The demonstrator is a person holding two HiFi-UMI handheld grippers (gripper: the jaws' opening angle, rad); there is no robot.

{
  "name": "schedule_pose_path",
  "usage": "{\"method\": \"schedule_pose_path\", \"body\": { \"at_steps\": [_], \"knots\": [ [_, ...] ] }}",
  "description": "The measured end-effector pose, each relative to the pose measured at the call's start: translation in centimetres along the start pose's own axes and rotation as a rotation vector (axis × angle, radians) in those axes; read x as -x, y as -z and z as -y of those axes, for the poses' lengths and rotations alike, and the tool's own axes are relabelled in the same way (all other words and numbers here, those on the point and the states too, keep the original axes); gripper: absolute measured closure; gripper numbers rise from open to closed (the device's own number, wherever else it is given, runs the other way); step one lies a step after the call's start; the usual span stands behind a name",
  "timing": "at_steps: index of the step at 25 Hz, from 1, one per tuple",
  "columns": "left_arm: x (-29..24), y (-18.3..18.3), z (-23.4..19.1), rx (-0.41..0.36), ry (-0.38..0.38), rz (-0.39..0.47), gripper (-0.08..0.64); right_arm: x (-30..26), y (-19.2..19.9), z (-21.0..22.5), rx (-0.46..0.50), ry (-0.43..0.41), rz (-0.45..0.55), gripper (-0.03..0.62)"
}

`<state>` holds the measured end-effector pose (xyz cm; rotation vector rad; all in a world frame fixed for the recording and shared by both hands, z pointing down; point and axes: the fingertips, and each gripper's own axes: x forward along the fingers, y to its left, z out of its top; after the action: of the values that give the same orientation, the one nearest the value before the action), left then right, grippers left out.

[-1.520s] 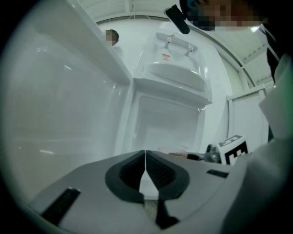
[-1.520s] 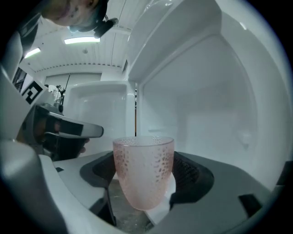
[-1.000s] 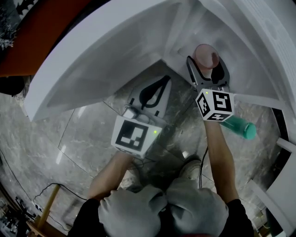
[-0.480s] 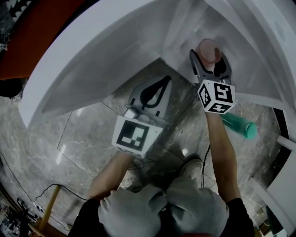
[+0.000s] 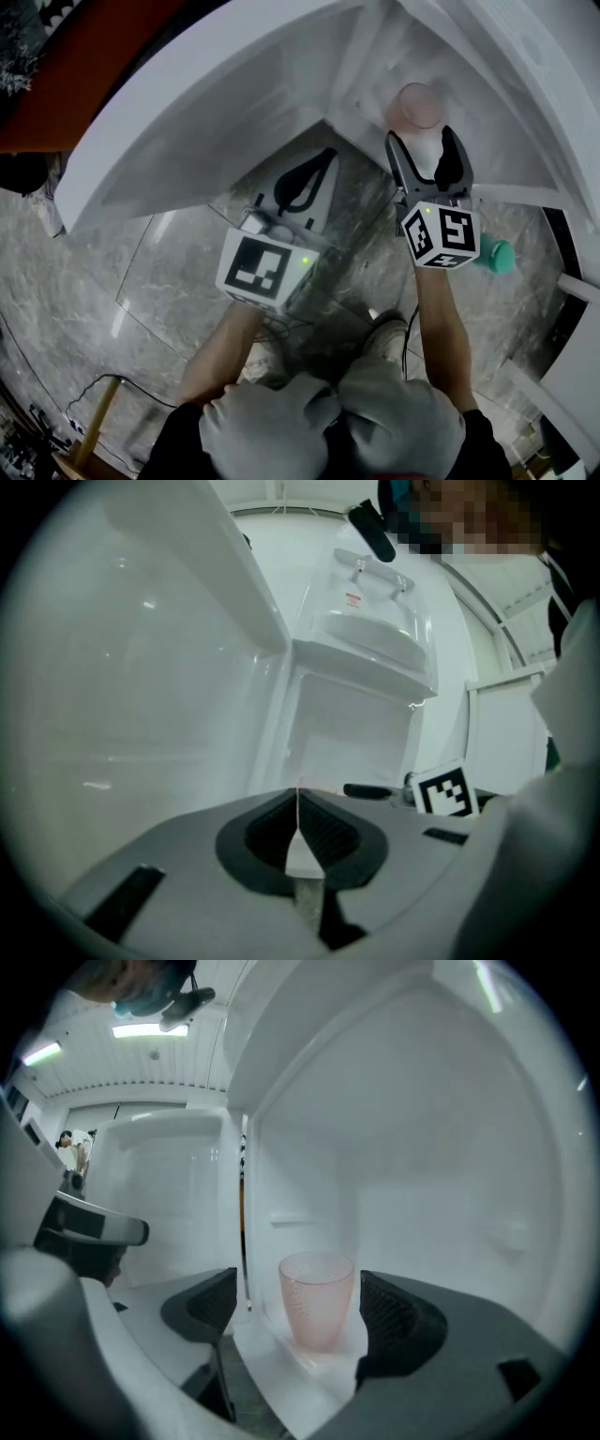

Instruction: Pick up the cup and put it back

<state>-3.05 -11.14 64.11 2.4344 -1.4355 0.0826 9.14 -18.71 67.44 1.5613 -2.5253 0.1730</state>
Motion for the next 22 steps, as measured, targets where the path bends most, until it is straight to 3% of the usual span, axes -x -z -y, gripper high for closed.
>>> {"method": "schedule_pose_path", "body": {
  "at_steps": [6, 8, 10, 17, 22],
  "knots": [
    [0.7, -1.2, 1.3, -0.017, 0.022, 0.026, 0.546, 4.9, -4.2, -4.3, -0.007, -0.087, 0.069, 0.217],
    [0.8, -1.7, 1.8, -0.013, 0.029, 0.037, 0.546, 6.4, -5.3, -5.3, 0.001, -0.096, 0.095, 0.375],
    [1.1, -2.6, 2.1, -0.017, 0.033, 0.058, 0.546, 7.7, -5.9, -5.7, 0.012, -0.090, 0.108, 0.472],
    [2.6, -4.2, 3.0, -0.031, 0.041, 0.083, 0.546, 9.8, -6.1, -7.2, -0.012, -0.120, 0.102, 0.567],
    [3.6, -4.9, 3.3, -0.077, 0.039, 0.099, 0.546, 10.5, -5.7, -8.9, -0.013, -0.190, 0.083, 0.581]
  ]
}}
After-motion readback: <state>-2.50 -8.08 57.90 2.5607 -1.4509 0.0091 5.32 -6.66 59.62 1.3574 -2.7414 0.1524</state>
